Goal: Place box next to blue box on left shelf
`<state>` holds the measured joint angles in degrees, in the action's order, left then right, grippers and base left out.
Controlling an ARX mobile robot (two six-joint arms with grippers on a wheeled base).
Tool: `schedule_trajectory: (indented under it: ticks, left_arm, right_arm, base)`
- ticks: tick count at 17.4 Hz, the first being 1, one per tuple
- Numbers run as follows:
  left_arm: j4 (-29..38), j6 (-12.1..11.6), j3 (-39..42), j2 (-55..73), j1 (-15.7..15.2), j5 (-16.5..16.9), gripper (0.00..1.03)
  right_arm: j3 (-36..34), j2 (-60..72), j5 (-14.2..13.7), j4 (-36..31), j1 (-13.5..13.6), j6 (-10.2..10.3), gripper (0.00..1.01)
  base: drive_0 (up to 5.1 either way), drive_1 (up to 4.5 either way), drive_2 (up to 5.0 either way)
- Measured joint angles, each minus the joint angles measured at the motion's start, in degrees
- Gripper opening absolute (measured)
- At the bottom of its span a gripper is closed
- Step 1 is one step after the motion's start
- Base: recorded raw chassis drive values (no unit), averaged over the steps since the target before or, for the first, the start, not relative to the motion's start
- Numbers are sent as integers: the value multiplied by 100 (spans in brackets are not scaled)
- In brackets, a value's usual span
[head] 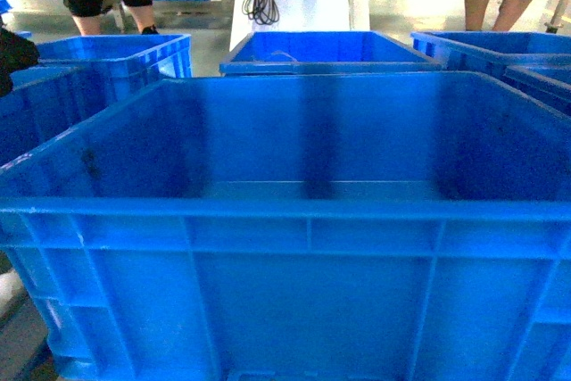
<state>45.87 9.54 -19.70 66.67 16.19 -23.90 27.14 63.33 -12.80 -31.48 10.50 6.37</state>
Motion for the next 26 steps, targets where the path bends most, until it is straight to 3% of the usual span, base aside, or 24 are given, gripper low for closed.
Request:
schedule_trajectory:
  ticks: [2,3,4,6,9,12,13,16,18,19,20,22,24,26]
  left_arm:
    - [-15,0,15,13,0,-7,98]
    - [205,-166,107,-9,-107,317,92]
    - [205,-479,313,-214,-256,833,81]
    - [48,-789,831,-789,-577,1316,54]
    - [-197,-852,1189,-1440,-837,1591,23]
    - [-323,-855,1292,-1652,-914,1672,12]
    - [-391,-855,1340,-1759,-953,1711,6]
    - [-544,-857,1445,-2013,-1029,1784,2]
    - [-658,-857,1513,-2203,-1084,1840,2]
    - [-828,-857,1576,-2426,-1263,2079,2]
    - [-990,-866,1648,-2684,-1587,2350,2]
    - [-1298,-868,1886,-3289,-1606,2389,2]
    - [-1805,-870,1886,-3845,-1606,2387,2]
    - [-2216,-870,1886,-4280,-1606,2389,2]
  right_arm:
    - [-4,2,-4,0,0,0,98]
    - [-118,4,120,-420,-35,-96,93]
    - [-380,-103,334,-798,-129,-306,82]
    - [-1071,-586,549,-879,-352,-507,55]
    - [-1545,-1141,732,-848,-501,-573,23]
    - [-1659,-1296,791,-800,-544,-584,14]
    - [-1746,-1410,820,-769,-601,-592,7]
    - [-1899,-1641,1180,-658,-903,-610,1]
    - [-1987,-1801,1226,-584,-1040,-608,1]
    - [-2074,-1998,1222,-487,-1088,-608,1]
    - [-2162,-2210,1283,-367,-1073,-608,1]
    - [-2417,-2962,1279,149,-1051,-608,1]
    - [-2638,-3239,1281,52,-1051,-608,1]
    - [-2640,-3654,1281,520,-1051,-610,1]
  base:
    - [0,0,0]
    - [0,0,0]
    - [0,0,0]
    - [0,0,0]
    - [0,0,0]
    - [0,0,0]
    - [0,0,0]
    - [0,0,0]
    - [0,0,0]
    - [0,0,0]
    - [0,0,0]
    - [0,0,0]
    - [0,0,0]
    - [0,0,0]
